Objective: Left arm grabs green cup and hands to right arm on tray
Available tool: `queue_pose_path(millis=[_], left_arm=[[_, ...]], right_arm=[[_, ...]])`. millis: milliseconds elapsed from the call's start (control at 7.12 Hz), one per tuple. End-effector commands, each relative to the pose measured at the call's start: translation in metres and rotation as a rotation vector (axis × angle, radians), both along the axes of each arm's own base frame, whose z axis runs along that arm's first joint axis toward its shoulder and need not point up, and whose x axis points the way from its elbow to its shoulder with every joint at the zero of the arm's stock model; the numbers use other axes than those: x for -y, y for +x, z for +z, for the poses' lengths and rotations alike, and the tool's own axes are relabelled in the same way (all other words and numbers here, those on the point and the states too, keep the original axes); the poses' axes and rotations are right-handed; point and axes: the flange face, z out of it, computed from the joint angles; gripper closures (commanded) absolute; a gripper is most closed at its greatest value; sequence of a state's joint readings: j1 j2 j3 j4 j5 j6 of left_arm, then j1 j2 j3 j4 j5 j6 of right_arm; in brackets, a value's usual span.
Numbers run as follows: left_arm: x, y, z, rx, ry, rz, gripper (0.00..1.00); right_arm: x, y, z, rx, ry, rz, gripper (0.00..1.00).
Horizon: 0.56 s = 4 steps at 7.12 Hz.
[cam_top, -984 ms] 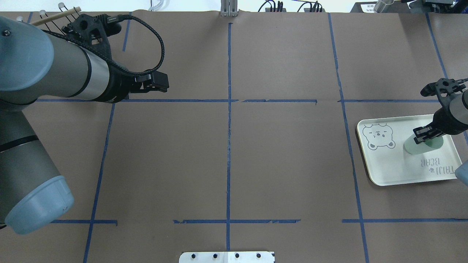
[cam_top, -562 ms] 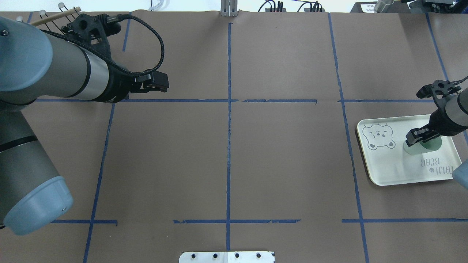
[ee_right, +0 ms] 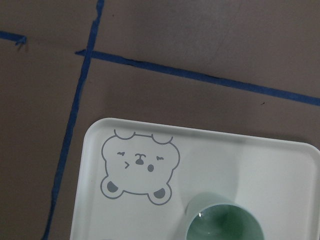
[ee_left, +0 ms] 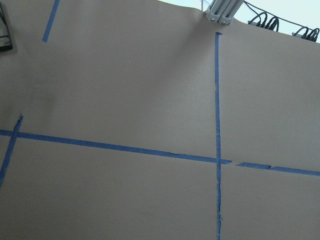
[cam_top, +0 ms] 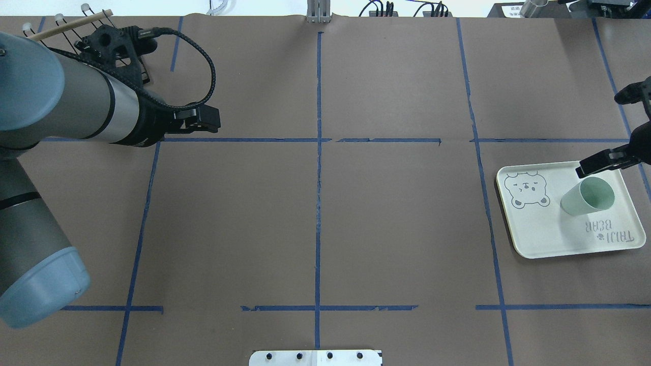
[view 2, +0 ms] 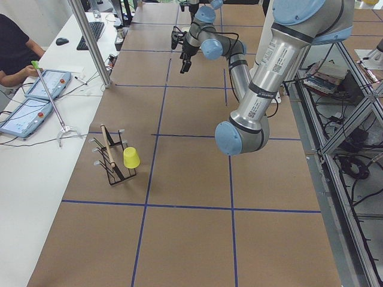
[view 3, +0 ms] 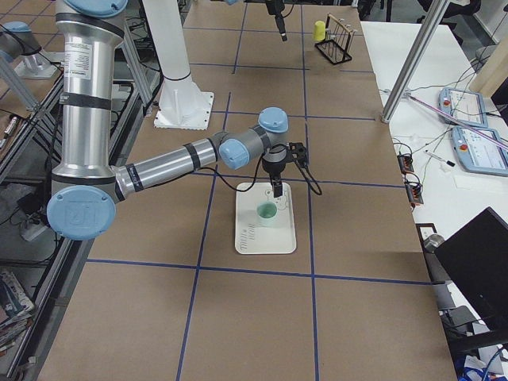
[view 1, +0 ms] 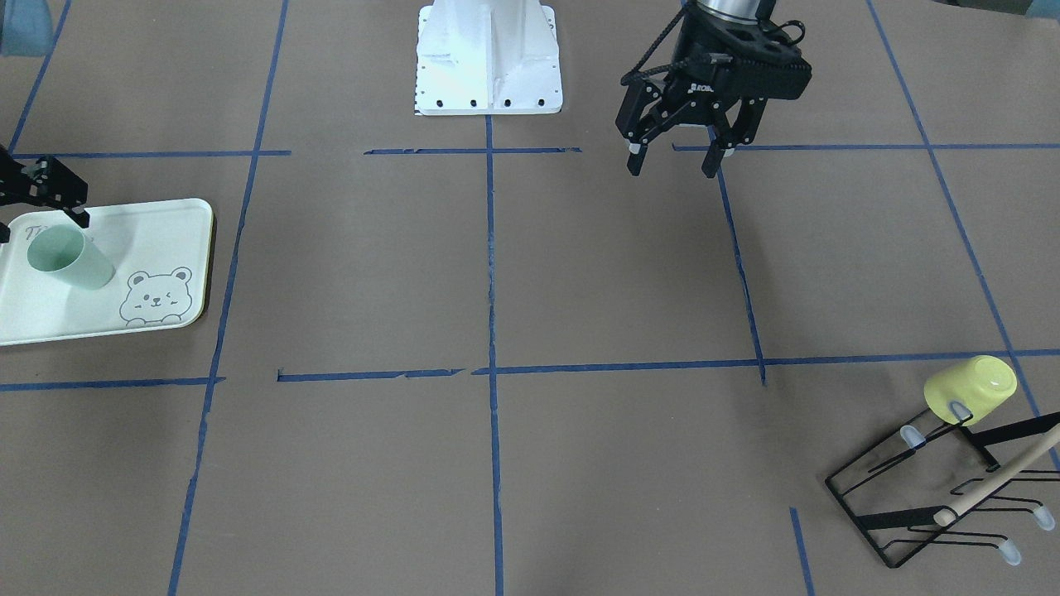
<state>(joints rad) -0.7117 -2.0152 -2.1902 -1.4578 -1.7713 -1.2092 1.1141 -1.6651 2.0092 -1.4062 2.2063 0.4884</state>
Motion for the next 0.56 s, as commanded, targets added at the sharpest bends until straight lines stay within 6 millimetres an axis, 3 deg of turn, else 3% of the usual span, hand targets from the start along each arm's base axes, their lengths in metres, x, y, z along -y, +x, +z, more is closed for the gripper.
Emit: queue_pose_path(millis=[0,281,422], left_arm=[[0.005,-0.037,0.060,0.192,0.093,0.109,0.00],[0.022,-0.118,0.121,0.319,0.143,0.219,0.00],[0.027,-0.175,0.153,0.290,0.134,0.314,0.00]], right_arm=[[0.011,0.069,-0.001,0.088,-0.069,0.111,0.00],[0.002,0.119,0.030,0.096,-0.131,0.202,0.00],[-0.011,0.138,0.051,0.079,-0.130,0.199,0.00]])
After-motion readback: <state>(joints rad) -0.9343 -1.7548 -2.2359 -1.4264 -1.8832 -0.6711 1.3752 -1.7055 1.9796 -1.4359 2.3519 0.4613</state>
